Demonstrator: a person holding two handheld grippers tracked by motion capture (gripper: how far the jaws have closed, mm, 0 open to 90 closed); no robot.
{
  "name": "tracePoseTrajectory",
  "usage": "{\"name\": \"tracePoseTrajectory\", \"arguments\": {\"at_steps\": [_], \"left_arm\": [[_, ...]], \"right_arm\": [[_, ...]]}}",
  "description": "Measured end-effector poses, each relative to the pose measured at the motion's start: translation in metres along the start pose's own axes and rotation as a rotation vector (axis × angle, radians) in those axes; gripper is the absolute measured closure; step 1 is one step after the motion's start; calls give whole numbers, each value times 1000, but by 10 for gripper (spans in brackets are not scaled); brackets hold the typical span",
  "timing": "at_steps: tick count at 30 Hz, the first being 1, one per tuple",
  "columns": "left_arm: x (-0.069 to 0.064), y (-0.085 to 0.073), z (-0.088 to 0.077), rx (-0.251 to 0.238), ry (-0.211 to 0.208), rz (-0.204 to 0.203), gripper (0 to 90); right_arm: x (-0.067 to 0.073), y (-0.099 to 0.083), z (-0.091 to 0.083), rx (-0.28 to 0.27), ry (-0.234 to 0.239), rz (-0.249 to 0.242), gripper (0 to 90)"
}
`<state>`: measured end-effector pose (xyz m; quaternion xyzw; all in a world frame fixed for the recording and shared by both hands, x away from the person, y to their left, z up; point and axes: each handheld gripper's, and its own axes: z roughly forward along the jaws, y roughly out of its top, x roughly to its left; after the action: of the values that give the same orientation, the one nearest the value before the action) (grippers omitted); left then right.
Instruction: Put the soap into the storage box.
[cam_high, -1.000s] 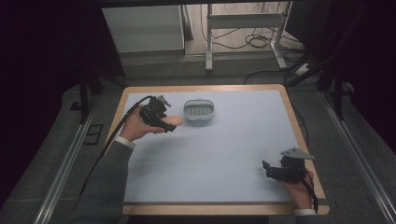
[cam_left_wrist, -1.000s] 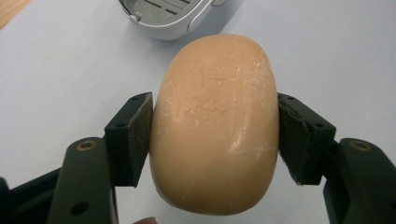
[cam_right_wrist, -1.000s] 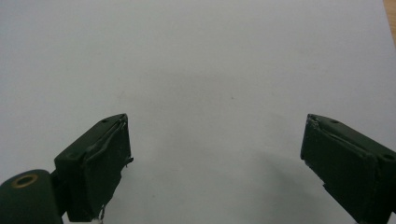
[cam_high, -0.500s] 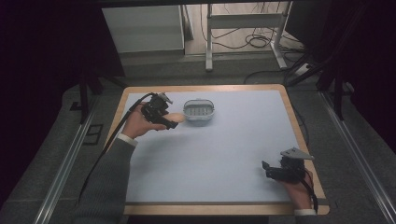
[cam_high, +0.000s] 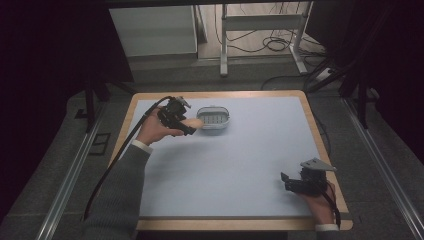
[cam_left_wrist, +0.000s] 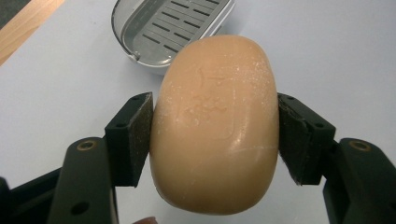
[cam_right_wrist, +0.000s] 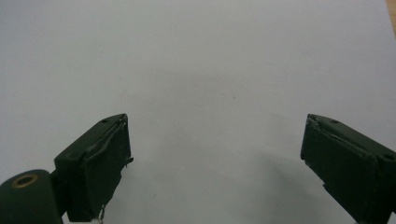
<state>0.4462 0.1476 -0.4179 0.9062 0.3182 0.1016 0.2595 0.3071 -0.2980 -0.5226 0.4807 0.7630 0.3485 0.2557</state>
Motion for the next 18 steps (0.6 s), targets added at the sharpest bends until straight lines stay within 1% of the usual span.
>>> {"name": "tracePoseTrajectory", "arguments": {"at_steps": [6, 7, 12, 18], "left_arm": [[3, 6, 6, 18, 3, 4, 341], [5, 7, 8, 23, 2, 5, 341], [9, 12, 13, 22, -3, -5, 342], [12, 17, 19, 23, -11, -2, 342]], "right_arm": [[0, 0, 0, -2, 1, 1, 82], [0, 0, 0, -2, 0, 2, 82], [-1, -1, 0, 1, 0, 2, 82], [-2, -1, 0, 0, -3, 5, 82]]}}
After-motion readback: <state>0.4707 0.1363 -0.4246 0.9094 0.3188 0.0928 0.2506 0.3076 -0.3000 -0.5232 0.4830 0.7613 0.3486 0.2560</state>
